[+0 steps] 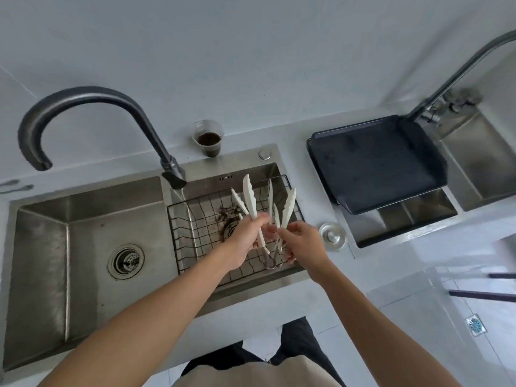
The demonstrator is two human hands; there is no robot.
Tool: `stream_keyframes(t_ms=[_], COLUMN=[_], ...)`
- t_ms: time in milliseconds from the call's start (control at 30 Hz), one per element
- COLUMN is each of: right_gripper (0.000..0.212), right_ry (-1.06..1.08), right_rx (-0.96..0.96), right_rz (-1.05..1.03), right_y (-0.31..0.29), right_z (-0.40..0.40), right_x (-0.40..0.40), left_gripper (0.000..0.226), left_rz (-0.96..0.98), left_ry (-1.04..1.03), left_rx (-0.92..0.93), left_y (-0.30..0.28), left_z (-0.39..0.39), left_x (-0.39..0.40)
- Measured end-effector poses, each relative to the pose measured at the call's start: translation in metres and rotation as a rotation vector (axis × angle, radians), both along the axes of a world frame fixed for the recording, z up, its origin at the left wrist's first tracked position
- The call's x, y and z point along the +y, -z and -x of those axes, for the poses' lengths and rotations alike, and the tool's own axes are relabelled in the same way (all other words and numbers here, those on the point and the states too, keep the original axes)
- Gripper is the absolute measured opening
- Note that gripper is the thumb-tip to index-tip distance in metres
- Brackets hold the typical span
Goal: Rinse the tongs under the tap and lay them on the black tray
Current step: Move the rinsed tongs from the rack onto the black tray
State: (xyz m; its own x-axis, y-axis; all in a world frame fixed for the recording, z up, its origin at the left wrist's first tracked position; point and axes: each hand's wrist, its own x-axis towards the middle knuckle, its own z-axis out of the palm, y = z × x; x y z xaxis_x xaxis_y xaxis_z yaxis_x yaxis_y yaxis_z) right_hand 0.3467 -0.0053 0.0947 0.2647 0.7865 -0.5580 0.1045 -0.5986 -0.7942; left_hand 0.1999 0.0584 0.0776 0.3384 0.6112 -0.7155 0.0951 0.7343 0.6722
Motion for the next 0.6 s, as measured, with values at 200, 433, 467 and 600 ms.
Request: stream_keyframes(t_ms=[200,433,467,600], right_gripper=[0.017,0.017,0.016,0.019], right_ry=[0.051,-0.081,-0.089,-0.161], right_rx=[-0.060,-0.229,-0.251,-0.306], right_rz=[0.017,-0.036,-0.054,-0.007], right_y=[0.009,0.001,-0.002,-0.007], right_z=[-0.088,-0.174,-0.182,-0.203], right_x=[0.005,0.027,0.032,0.048], left_gripper=[0.032,0.032,0.028,0.016], left_rz=[-0.132,-0.226,-0.257,-0.267], left_ry=[-0.191,-0.307,-0.316,-0.331], left_rx=[0.190,0.263,0.273,0.343], left_y=[0.001,-0.011,-0.014,-0.017], left_z=[-0.074,-0.150,-0.159,-0.185], left_x=[0.008,0.011,0.013,0.023])
